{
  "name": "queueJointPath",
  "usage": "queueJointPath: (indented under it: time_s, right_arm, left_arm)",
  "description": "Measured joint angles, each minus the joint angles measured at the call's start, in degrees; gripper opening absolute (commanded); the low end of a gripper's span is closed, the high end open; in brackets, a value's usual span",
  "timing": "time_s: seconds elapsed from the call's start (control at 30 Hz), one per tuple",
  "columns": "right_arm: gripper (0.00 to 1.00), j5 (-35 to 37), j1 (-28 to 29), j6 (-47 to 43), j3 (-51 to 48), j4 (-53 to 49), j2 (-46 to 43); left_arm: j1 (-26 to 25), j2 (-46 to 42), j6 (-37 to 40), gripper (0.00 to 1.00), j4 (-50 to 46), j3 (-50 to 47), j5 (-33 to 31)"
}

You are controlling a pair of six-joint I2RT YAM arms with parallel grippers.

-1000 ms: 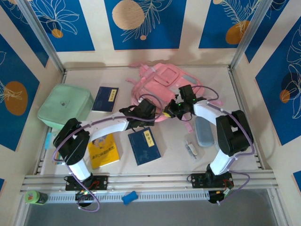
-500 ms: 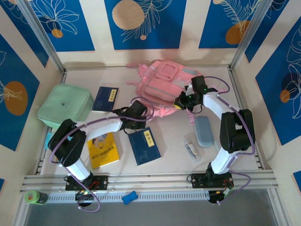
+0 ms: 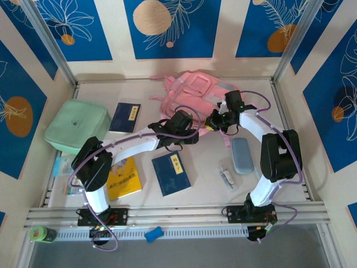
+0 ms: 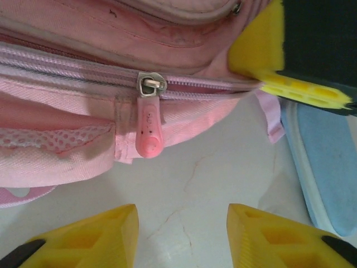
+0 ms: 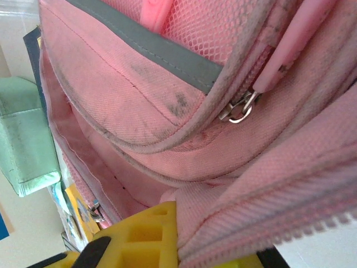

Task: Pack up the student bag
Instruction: Unzip the student bag at the top-center of the table.

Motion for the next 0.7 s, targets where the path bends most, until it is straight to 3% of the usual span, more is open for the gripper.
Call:
queueJointPath:
  time_s: [0.23, 0.7]
  right_arm:
    - [0.0, 0.3, 0.2, 0.0, 0.0, 0.0, 0.0]
    - [0.0, 1.0, 2.0, 0.0, 0.0, -0.1, 0.0]
  left_arm:
    - [0.0, 4.2, -1.5, 0.5, -3.1, 4.9, -2.7]
    - [0.7, 12.6, -3.2, 0.44, -10.0, 16.1, -7.6]
